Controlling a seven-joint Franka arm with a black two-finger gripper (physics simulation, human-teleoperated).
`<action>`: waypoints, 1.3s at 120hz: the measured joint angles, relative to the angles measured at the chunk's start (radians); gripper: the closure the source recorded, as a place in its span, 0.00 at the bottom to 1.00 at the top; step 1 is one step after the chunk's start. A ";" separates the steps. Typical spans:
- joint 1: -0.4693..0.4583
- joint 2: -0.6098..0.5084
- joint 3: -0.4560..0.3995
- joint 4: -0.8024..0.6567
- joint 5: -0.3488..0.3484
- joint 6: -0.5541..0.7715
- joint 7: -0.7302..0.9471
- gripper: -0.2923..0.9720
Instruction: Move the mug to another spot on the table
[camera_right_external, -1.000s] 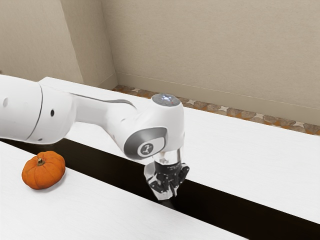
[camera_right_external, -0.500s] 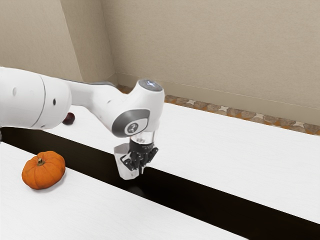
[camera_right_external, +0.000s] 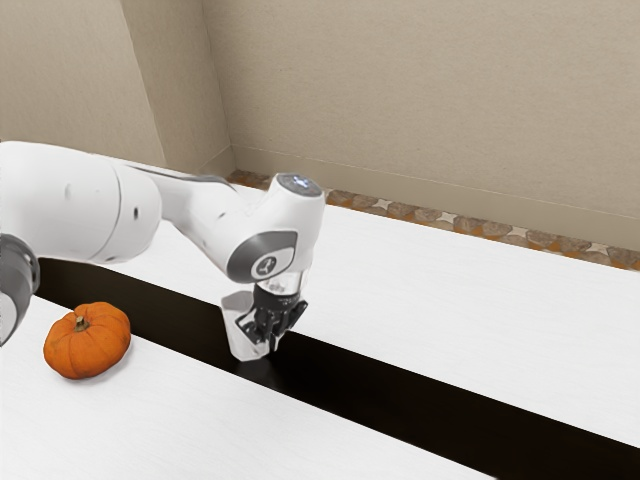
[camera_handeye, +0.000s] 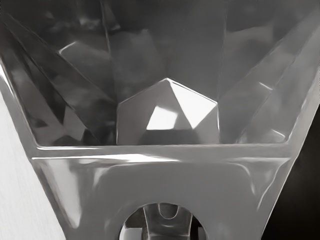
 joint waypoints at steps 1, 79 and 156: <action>0.000 0.001 0.000 0.000 0.000 0.001 0.000 0.80; -0.003 0.014 -0.004 -0.031 -0.057 0.039 0.017 0.34; -0.017 -0.238 -0.070 0.109 -0.046 -0.127 0.511 0.25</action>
